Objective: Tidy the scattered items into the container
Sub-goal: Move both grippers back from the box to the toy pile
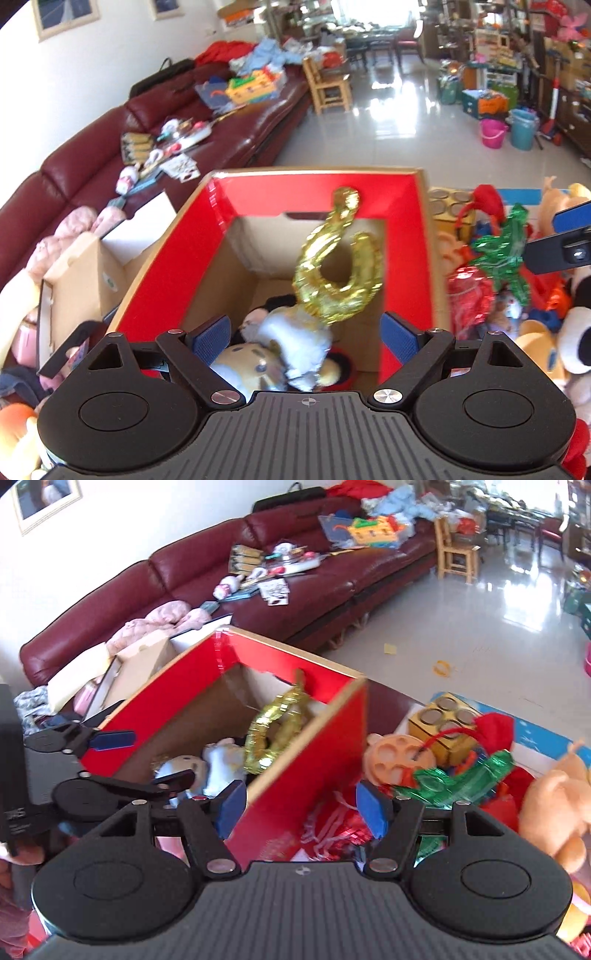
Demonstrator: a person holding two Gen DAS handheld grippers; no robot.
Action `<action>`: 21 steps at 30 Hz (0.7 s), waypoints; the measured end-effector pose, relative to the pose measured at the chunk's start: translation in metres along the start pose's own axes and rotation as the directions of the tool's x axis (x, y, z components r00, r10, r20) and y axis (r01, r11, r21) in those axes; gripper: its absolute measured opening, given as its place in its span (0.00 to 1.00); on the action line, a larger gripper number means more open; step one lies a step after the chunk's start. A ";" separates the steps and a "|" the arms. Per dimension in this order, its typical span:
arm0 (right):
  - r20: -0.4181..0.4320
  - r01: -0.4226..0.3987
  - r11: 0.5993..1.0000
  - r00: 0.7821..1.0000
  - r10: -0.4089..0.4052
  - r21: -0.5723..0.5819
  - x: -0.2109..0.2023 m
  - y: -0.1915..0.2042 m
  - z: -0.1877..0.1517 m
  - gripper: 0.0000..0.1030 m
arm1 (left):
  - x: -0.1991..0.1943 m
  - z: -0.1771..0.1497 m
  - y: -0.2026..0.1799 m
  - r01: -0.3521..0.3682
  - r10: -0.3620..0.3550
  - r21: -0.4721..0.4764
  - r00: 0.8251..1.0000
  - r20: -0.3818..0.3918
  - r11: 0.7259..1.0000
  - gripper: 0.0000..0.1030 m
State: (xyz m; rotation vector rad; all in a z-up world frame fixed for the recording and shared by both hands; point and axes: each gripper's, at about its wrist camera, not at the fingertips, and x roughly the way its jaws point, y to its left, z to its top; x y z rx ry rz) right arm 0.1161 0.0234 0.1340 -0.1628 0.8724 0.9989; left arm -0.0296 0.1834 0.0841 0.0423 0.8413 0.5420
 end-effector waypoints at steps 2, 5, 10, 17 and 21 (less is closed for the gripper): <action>-0.002 0.016 1.000 1.000 -0.016 0.018 -0.005 -0.011 -0.009 0.68 | -0.009 0.002 -0.014 0.024 -0.025 0.027 1.000 0.020 0.999 0.92; -0.011 0.036 0.998 0.999 -0.035 0.044 -0.012 -0.028 -0.023 0.68 | -0.021 0.002 -0.035 0.062 -0.065 0.074 0.997 0.042 0.995 0.93; -0.031 0.066 0.995 0.998 -0.063 0.080 -0.023 -0.050 -0.049 0.69 | -0.033 -0.010 -0.076 0.126 -0.133 0.151 0.991 0.032 0.980 0.93; -0.071 0.102 0.989 0.993 -0.094 0.105 -0.033 -0.076 -0.089 0.69 | -0.031 -0.054 -0.140 0.252 -0.236 0.245 0.967 -0.091 0.936 0.93; -0.096 0.130 0.987 0.988 -0.121 0.096 -0.038 -0.087 -0.113 0.69 | -0.022 -0.089 -0.167 0.329 -0.288 0.250 0.939 -0.188 0.911 0.93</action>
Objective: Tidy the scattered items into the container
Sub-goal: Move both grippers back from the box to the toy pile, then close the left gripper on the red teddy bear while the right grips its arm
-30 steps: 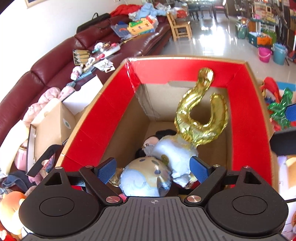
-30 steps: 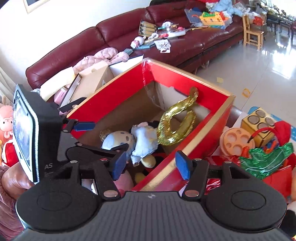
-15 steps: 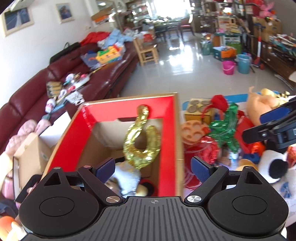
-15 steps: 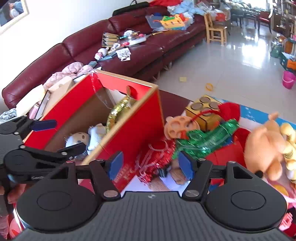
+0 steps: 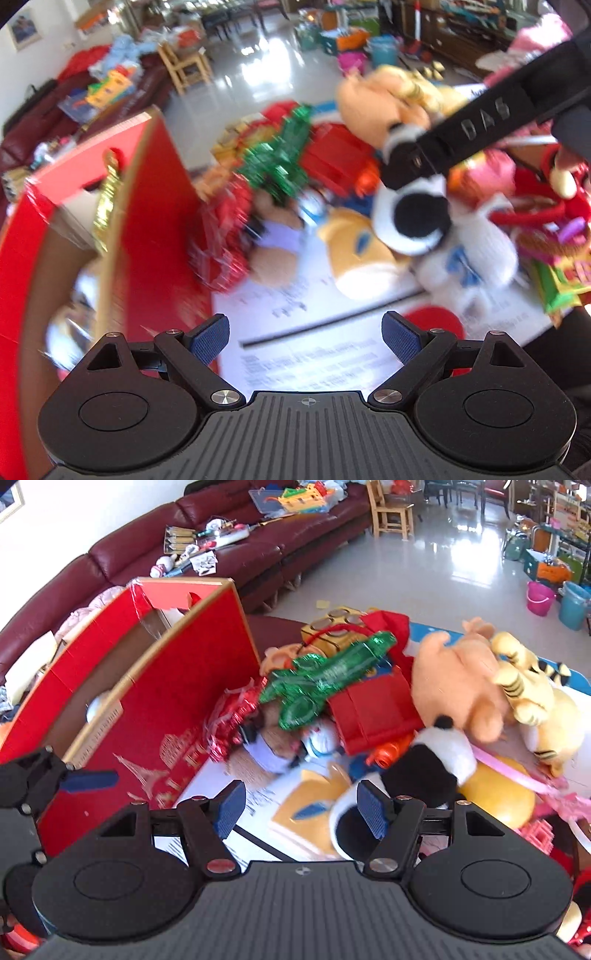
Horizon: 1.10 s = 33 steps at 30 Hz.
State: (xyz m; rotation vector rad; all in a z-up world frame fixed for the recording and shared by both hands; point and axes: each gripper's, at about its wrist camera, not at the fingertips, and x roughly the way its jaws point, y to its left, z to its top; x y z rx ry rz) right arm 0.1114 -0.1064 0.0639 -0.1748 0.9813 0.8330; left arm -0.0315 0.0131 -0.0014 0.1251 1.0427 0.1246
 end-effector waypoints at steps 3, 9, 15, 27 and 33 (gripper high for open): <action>-0.060 -0.013 1.000 0.998 0.013 -0.002 0.007 -0.004 -0.021 0.70 | 0.014 -0.015 -0.013 0.081 -0.082 -0.022 0.995 -0.052 0.997 0.93; -0.179 -0.059 0.998 0.982 0.057 -0.008 0.031 0.000 -0.059 0.70 | 0.022 -0.032 -0.030 0.194 -0.197 -0.039 0.975 -0.098 0.980 0.93; -0.260 -0.103 0.995 0.960 0.103 0.013 0.051 0.010 -0.075 0.70 | 0.041 -0.040 -0.042 0.260 -0.264 -0.041 0.953 -0.147 0.965 0.93; -0.305 -0.090 0.993 0.946 0.108 0.072 0.087 0.007 -0.085 0.61 | 0.076 -0.035 -0.029 0.362 -0.397 -0.215 0.905 -0.155 0.907 0.54; -0.247 -0.115 0.990 0.960 0.131 0.080 0.087 0.011 -0.070 0.55 | 0.067 -0.027 -0.021 0.282 -0.308 -0.194 0.944 -0.118 0.940 0.51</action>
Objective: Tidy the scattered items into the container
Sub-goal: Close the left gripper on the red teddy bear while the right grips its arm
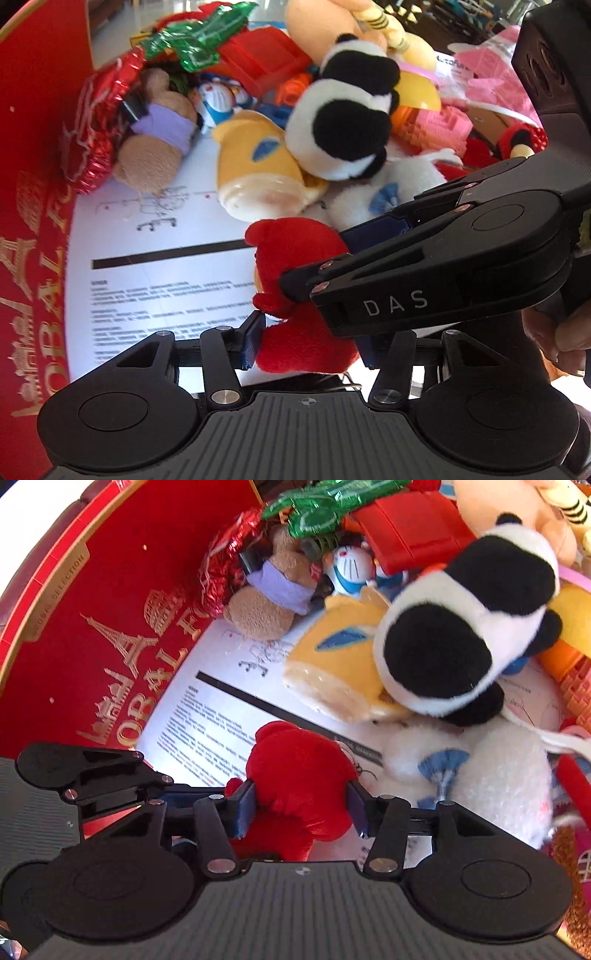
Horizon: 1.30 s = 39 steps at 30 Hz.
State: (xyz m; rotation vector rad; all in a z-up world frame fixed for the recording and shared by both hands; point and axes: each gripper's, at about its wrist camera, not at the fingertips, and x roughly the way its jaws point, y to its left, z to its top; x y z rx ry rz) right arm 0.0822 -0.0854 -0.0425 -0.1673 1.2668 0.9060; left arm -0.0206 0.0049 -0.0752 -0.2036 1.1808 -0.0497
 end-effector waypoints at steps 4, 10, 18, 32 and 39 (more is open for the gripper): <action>0.039 -0.016 0.999 0.999 0.015 0.033 -0.001 -0.007 0.013 0.59 | -0.004 0.009 0.001 -0.030 0.030 0.004 0.999 0.023 1.000 0.50; 0.080 0.053 0.998 0.995 -0.055 0.035 -0.019 -0.027 0.010 0.66 | -0.001 0.017 -0.015 -0.019 0.018 0.050 1.000 0.021 0.999 0.48; 0.136 0.096 0.993 0.985 -0.105 0.074 -0.049 -0.049 0.002 0.52 | 0.018 0.030 -0.047 0.030 -0.031 0.113 0.999 0.008 0.993 0.58; 0.229 0.170 0.982 0.956 -0.186 0.087 -0.091 -0.068 -0.012 0.52 | 0.013 0.073 -0.049 0.051 -0.054 0.136 0.998 0.020 0.989 0.57; 0.221 0.197 0.972 0.950 -0.221 0.127 -0.102 -0.080 -0.037 0.52 | 0.030 0.101 -0.055 0.028 -0.030 0.155 1.000 0.009 0.987 0.57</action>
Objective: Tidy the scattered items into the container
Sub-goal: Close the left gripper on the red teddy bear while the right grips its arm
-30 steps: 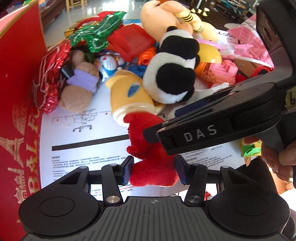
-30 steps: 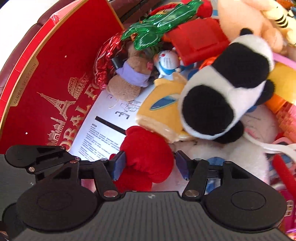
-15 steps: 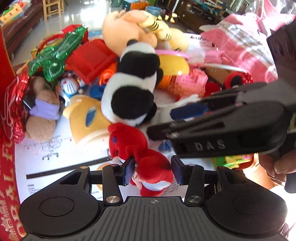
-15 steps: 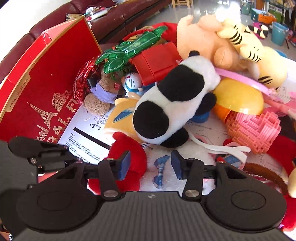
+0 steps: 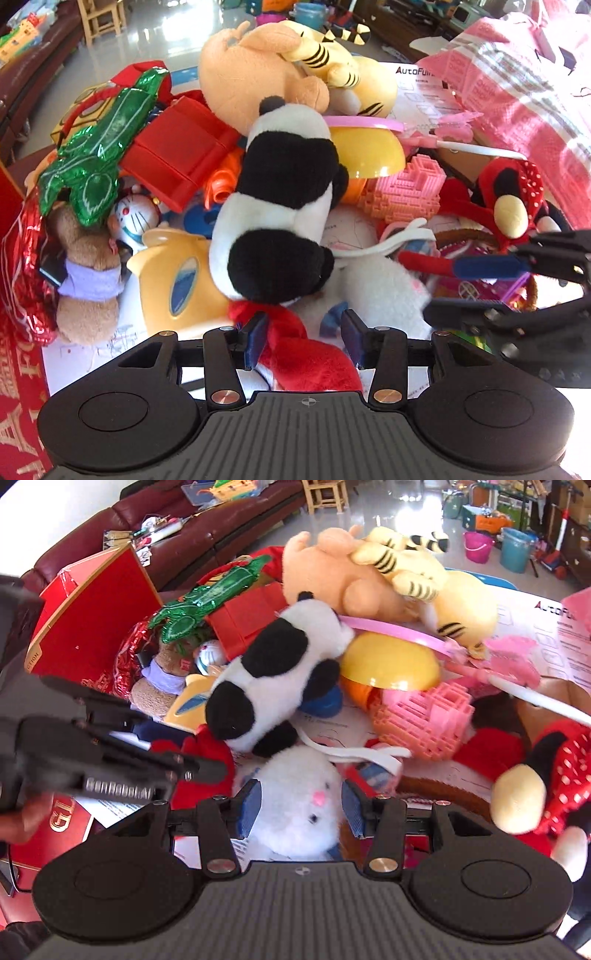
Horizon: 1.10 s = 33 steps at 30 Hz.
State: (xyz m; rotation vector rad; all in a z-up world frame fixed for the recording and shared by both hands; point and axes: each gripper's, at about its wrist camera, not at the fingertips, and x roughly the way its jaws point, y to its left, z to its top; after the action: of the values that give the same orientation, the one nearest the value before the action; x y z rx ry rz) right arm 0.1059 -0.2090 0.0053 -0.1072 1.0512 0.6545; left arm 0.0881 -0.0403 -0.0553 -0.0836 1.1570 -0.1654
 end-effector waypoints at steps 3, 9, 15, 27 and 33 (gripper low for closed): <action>-0.022 -0.035 0.999 0.999 0.035 -0.019 -0.002 0.009 -0.009 0.53 | 0.006 0.005 0.002 0.002 -0.002 -0.010 1.000 -0.005 1.000 0.57; -0.028 -0.152 0.981 0.988 0.150 -0.116 0.013 0.057 -0.010 0.52 | 0.010 0.008 0.006 0.011 -0.011 -0.030 1.000 -0.011 0.999 0.57; -0.037 -0.169 0.978 0.985 0.166 -0.122 0.035 0.074 -0.006 0.40 | -0.006 0.003 0.017 -0.005 0.006 -0.067 1.000 0.019 0.998 0.57; -0.051 -0.127 0.992 0.991 0.126 -0.023 0.039 0.037 -0.004 0.33 | -0.029 -0.057 0.036 -0.078 0.080 -0.063 0.996 0.040 0.995 0.58; -0.032 -0.118 0.993 0.993 0.118 -0.024 0.033 0.040 0.002 0.36 | 0.002 -0.060 0.029 -0.121 0.121 -0.034 0.993 -0.006 0.992 0.56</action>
State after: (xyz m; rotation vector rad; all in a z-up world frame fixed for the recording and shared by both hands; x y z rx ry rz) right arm 0.0963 -0.1617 -0.0124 -0.0782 1.0841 0.7760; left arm 0.0363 -0.0114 -0.0858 -0.0434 1.1651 -0.0383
